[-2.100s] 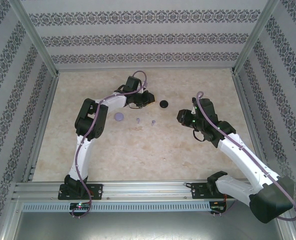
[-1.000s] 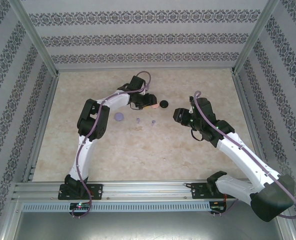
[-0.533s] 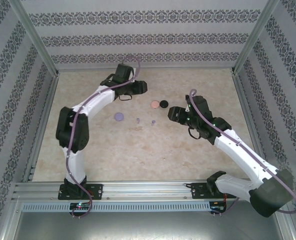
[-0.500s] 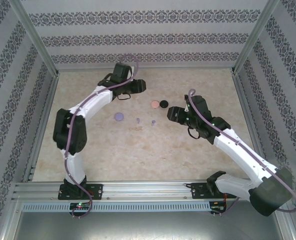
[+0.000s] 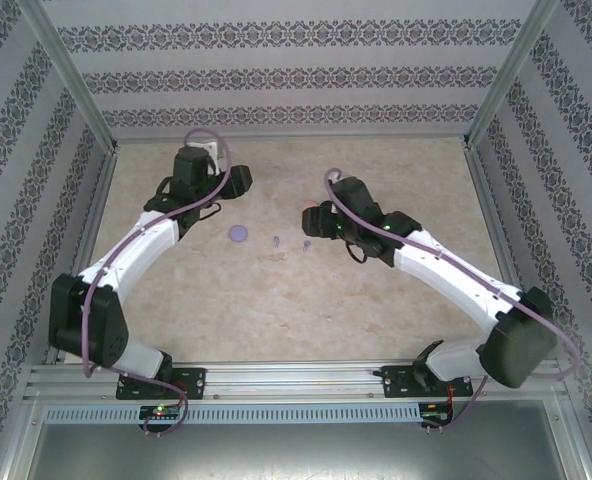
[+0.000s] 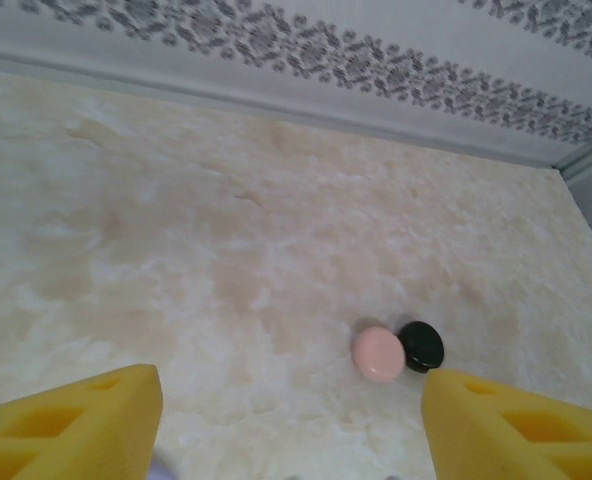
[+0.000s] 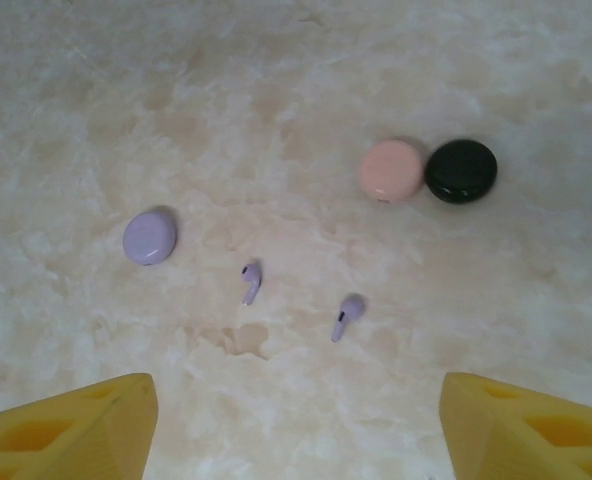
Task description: Insert wireless bluetooth earbuds into charging case
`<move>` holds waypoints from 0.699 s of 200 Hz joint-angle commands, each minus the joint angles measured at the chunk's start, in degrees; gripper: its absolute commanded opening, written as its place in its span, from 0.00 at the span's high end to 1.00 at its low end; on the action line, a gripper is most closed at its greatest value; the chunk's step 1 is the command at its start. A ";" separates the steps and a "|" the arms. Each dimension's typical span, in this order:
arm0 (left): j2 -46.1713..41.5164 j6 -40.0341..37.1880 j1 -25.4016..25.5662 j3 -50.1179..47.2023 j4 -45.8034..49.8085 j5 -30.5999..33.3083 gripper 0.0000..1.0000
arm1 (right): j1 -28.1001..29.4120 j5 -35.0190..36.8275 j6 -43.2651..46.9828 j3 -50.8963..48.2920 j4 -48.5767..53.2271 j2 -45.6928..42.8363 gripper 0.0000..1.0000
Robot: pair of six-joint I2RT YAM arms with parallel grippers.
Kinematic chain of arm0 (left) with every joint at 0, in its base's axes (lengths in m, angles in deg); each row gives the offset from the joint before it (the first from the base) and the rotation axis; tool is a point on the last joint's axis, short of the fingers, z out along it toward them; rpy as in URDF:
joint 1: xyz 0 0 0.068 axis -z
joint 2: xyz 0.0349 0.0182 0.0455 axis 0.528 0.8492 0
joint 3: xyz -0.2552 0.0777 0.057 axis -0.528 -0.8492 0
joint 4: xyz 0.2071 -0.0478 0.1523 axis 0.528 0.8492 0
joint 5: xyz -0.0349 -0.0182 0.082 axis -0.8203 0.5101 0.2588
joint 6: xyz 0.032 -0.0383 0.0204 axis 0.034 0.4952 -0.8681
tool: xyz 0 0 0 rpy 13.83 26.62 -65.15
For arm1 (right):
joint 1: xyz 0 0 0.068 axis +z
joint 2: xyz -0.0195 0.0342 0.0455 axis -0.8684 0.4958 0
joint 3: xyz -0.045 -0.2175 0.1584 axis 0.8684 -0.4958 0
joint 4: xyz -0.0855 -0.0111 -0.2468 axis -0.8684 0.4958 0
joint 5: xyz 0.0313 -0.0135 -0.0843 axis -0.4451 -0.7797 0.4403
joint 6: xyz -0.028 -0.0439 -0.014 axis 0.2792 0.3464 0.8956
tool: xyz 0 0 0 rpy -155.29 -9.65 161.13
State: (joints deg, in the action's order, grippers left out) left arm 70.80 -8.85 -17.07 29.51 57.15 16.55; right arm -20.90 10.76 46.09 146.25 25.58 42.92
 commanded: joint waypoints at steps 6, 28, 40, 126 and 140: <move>-6.29 0.37 -2.11 -4.08 -6.48 3.44 0.19 | 3.17 5.85 4.61 6.45 2.08 4.68 0.23; -9.49 0.55 -3.62 -6.27 -6.42 4.42 0.08 | 4.02 4.76 4.59 11.27 2.05 9.20 0.19; -11.09 0.71 -4.31 -7.40 -6.65 4.93 0.07 | 4.05 3.73 4.87 14.48 2.80 11.95 0.17; -18.78 7.71 -8.05 -13.42 -10.09 15.75 0.01 | 8.06 13.32 12.50 38.64 6.44 30.60 0.02; -18.41 9.83 -8.81 -12.00 -7.19 17.18 0.01 | 8.26 14.78 12.88 43.15 7.85 33.61 0.02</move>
State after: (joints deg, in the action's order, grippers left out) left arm 53.05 -4.76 -24.17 16.31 49.42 27.59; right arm -13.47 19.68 56.32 182.47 31.09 72.73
